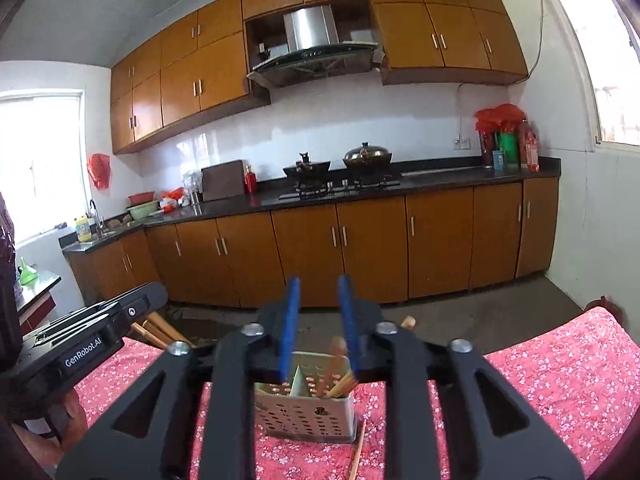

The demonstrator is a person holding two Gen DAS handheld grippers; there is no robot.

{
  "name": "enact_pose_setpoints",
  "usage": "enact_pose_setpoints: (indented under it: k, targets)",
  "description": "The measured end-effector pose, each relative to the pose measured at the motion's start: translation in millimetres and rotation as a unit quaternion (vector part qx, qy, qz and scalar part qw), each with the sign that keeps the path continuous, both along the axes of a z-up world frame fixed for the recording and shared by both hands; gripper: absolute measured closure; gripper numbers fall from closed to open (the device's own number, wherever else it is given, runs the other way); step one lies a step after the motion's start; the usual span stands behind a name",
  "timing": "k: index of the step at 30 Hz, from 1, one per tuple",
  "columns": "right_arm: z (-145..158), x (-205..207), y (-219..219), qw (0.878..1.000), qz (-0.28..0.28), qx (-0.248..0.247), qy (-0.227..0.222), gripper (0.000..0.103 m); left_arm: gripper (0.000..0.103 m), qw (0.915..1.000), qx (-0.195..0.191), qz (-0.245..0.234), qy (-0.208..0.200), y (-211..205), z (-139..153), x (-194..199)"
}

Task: Organize utensils
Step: 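Open both tools to drop the chopsticks into the holder, then grasp the last chopstick with the right tool while the left tool grasps another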

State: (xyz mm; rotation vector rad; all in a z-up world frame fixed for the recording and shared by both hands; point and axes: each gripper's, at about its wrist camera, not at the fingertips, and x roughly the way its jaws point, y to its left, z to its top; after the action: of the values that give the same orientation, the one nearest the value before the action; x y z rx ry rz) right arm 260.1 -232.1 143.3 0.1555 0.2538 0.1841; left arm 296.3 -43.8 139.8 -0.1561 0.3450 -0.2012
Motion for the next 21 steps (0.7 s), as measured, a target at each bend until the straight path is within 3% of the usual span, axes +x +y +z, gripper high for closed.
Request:
enact_pose_setpoints:
  k: [5, 9, 14, 17, 21]
  targets:
    - [12.5, -23.5, -11.3, 1.000, -0.012, -0.002, -0.010, 0.076, 0.079, 0.9998, -0.005, 0.013, -0.013, 13.9, 14.5, -21.1]
    - [1.2, -46.0, -26.3, 0.999, -0.035, -0.014, 0.015, 0.066, 0.071, 0.9992, 0.006, 0.034, -0.019, 33.3, 15.7, -50.9]
    - [-63.9, -49.8, -40.8, 0.991, -0.050, -0.024, 0.121, 0.065, 0.065, 0.9963, 0.044, 0.071, 0.022, 59.3, -25.9, -79.5]
    - [-127.2, -46.3, -34.3, 0.977, -0.030, -0.017, 0.212, 0.065, 0.065, 0.9907, 0.065, 0.084, 0.085, 69.7, -74.4, -81.1]
    - [-184.1, -48.1, -9.0, 0.959, 0.015, -0.012, 0.283, 0.071, 0.065, 0.9831, 0.075, 0.079, 0.147, 71.0, -125.6, -79.9]
